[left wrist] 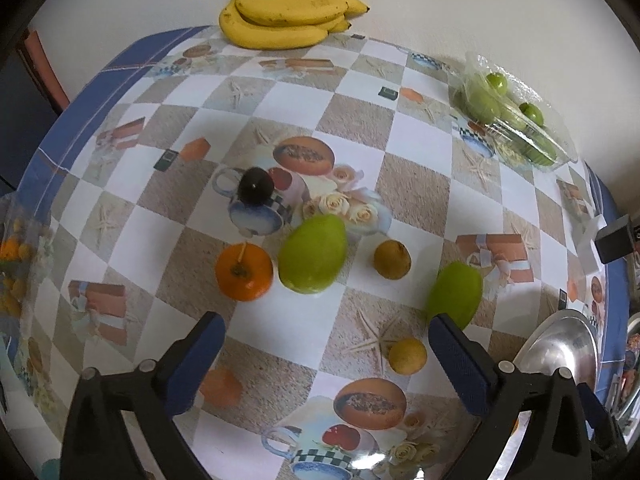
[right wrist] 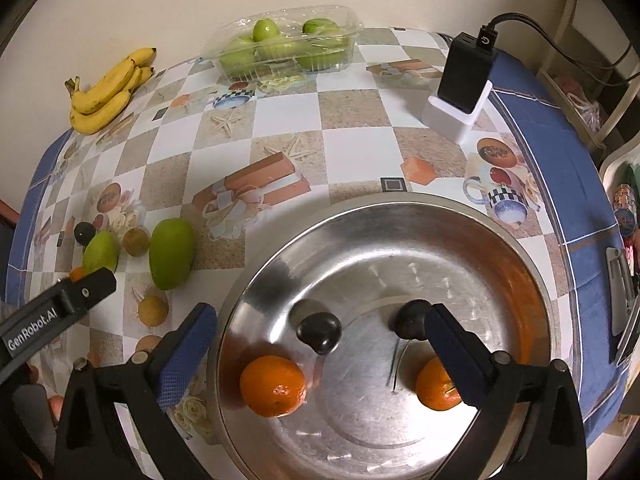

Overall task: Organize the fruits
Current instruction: 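Withdraw both tools from the bowl toward the remaining fruits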

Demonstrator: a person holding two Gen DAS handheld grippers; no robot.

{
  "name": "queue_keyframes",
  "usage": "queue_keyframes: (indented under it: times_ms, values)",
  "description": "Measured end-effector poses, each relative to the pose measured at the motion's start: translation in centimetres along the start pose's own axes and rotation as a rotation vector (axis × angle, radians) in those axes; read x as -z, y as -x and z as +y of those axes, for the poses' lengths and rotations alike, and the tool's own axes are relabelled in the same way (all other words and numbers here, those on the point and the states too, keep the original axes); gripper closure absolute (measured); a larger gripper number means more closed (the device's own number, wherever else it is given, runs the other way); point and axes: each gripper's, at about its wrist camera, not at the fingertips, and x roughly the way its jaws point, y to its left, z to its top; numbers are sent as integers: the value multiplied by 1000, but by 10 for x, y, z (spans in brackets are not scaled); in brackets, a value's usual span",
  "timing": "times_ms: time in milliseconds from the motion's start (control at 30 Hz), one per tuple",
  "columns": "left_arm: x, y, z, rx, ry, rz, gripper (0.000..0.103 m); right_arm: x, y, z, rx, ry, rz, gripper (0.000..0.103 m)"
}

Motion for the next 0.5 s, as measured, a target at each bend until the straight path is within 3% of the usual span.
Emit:
queue_keyframes:
  times_ms: [400, 500]
  values:
    - [-15, 12, 7, 29, -74, -49, 0, 1, 1, 3, -75, -61, -21, 0]
    - [-19, 13, 8, 45, -87, -57, 0, 0, 2, 8, -54, -41, -32, 0]
